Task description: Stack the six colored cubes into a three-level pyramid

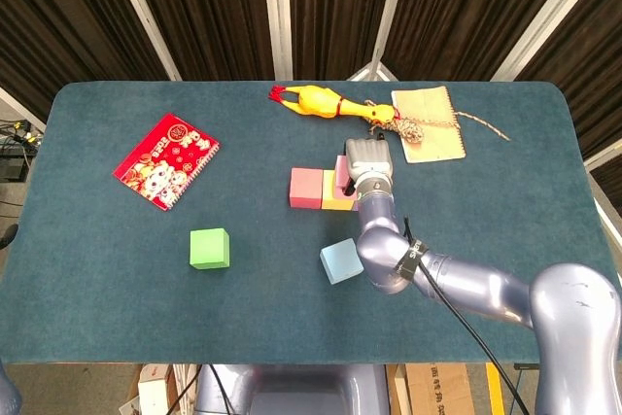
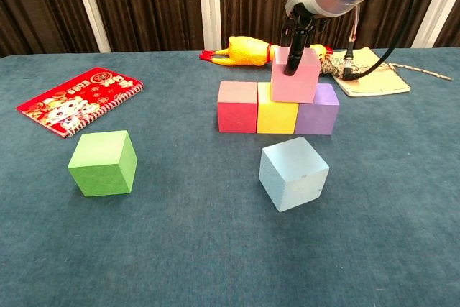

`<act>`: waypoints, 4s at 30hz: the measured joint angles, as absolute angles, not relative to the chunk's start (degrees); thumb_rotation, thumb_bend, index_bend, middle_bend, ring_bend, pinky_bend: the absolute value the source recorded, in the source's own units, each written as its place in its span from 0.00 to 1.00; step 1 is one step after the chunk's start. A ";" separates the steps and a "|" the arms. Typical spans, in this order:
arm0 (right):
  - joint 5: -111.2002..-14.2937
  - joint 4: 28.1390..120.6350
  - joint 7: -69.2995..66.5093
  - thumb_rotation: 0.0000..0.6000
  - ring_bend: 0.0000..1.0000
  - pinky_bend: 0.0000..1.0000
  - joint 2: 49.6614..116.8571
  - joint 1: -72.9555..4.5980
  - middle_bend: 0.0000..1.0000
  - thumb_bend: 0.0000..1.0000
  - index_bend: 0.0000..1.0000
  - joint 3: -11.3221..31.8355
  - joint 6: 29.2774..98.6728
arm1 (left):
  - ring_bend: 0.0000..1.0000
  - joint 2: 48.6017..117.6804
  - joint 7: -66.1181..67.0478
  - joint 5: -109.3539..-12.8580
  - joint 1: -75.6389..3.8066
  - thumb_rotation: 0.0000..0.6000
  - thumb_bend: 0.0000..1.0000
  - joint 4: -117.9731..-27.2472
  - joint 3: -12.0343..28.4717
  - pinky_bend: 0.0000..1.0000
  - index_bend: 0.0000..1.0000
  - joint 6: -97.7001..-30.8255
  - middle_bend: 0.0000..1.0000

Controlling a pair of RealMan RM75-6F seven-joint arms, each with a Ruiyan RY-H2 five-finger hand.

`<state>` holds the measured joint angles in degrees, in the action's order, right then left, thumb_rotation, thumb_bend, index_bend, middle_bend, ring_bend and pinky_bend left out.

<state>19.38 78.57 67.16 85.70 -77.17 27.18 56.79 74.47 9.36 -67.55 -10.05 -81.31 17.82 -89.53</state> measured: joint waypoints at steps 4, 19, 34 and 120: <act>19.83 78.57 67.43 1.00 0.20 0.00 85.61 -77.15 0.44 0.33 0.44 27.17 56.56 | 0.00 74.51 9.45 -67.44 -10.06 1.00 0.16 -81.29 17.86 0.02 0.15 -89.53 0.00; 19.84 78.08 67.54 1.00 0.20 0.00 85.52 -77.21 0.44 0.33 0.45 27.09 55.55 | 0.00 74.59 9.56 -67.38 -10.11 1.00 0.16 -81.22 17.91 0.02 0.15 -89.59 0.00; 20.41 77.98 67.94 1.00 0.20 0.00 85.13 -77.59 0.44 0.33 0.45 27.14 55.31 | 0.00 74.65 9.66 -67.39 -10.15 1.00 0.16 -81.20 17.92 0.02 0.15 -89.65 0.00; 22.74 80.77 66.03 1.00 0.05 0.00 82.38 -78.18 0.26 0.33 0.25 23.84 53.66 | 0.00 75.18 10.47 -67.18 -10.41 1.00 0.16 -81.29 18.05 0.02 0.15 -89.80 0.00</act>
